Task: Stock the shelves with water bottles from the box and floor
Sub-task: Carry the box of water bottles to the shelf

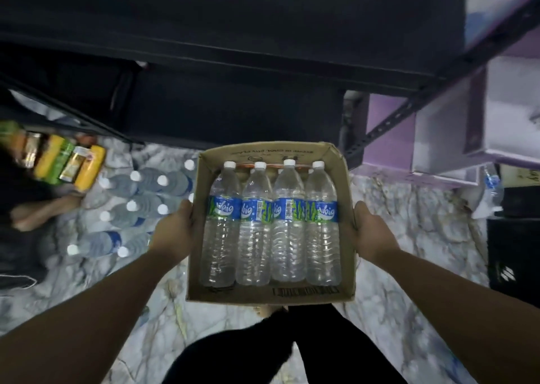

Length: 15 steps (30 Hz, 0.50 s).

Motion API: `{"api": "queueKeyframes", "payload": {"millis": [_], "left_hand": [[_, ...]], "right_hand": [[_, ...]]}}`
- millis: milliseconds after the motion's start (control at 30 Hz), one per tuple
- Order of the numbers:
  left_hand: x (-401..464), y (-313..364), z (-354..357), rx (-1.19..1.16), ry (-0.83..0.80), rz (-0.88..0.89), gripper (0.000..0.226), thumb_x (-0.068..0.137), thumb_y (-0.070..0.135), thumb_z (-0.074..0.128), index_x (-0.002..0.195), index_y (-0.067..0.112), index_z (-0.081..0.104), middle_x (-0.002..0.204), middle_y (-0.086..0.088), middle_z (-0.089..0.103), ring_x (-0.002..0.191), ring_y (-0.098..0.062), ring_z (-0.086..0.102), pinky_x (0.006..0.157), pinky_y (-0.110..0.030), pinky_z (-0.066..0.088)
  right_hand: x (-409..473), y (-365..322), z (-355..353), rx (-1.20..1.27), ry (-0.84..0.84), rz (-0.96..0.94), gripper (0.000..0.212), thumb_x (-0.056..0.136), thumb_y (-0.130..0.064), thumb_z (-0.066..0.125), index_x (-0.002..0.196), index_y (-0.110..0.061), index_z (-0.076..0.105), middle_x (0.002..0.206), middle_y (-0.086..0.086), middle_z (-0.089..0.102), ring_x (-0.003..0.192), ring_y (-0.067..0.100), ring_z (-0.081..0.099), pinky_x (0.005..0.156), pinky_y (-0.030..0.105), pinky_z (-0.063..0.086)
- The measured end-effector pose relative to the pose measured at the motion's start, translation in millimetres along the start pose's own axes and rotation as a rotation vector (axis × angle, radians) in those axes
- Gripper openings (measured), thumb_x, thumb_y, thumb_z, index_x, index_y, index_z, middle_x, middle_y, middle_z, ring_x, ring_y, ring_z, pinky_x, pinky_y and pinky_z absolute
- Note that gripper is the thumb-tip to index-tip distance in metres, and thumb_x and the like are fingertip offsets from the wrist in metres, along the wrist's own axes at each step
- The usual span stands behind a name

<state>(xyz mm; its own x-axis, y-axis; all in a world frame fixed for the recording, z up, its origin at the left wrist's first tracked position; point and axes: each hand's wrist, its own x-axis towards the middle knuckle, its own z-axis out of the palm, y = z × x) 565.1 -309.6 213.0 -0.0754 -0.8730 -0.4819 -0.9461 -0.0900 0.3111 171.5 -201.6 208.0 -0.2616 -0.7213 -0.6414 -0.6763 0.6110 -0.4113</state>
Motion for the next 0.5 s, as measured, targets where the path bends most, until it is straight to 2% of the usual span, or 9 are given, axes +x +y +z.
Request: {"api": "queueKeyframes", "payload": {"millis": [200,267,367,433,500], "left_hand": [[52,-31,8,0.007,-0.029,0.047,0.025,0.104,0.031,0.054,0.095,0.017,0.035,0.087,-0.025,0.069,0.085,-0.050,0.066,0.062,-0.041,0.037],[70,-36,12,0.003,-0.045,0.094,0.026,0.103,0.030,0.054,0.095,0.016,0.035,0.084,-0.023,0.068,0.082,-0.049,0.066,0.060,-0.041,0.039],[93,-46,22,-0.010,-0.074,0.157,0.023,0.103,0.024,0.056,0.093,0.015,0.037,0.076,-0.020,0.066,0.074,-0.046,0.066,0.059,-0.043,0.045],[109,-49,33,0.005,-0.103,0.197,0.020,0.102,0.020,0.056,0.095,0.015,0.038,0.072,-0.018,0.063,0.070,-0.045,0.065,0.057,-0.040,0.042],[123,-52,46,0.026,-0.118,0.230,0.012,0.102,0.016,0.056,0.105,0.007,0.048,0.075,-0.022,0.064,0.072,-0.046,0.066,0.059,-0.037,0.037]], "right_hand": [[37,-19,38,-0.052,0.048,0.061,0.027,0.105,-0.023,0.052,0.091,-0.015,0.031,0.066,0.007,0.052,0.057,0.024,0.050,0.047,0.035,0.030],[45,-19,49,-0.047,0.080,0.091,0.027,0.105,-0.023,0.053,0.091,-0.015,0.031,0.066,0.008,0.053,0.057,0.027,0.053,0.047,0.037,0.036],[56,-17,66,-0.042,0.107,0.138,0.027,0.103,-0.023,0.055,0.090,-0.015,0.033,0.069,0.010,0.057,0.061,0.032,0.057,0.055,0.045,0.049],[64,-14,75,-0.044,0.124,0.156,0.028,0.103,-0.024,0.055,0.089,-0.015,0.032,0.070,0.010,0.057,0.062,0.031,0.056,0.057,0.047,0.051],[75,-11,85,-0.041,0.120,0.162,0.028,0.103,-0.026,0.054,0.088,-0.015,0.033,0.072,0.011,0.058,0.063,0.031,0.058,0.058,0.047,0.054]]}}
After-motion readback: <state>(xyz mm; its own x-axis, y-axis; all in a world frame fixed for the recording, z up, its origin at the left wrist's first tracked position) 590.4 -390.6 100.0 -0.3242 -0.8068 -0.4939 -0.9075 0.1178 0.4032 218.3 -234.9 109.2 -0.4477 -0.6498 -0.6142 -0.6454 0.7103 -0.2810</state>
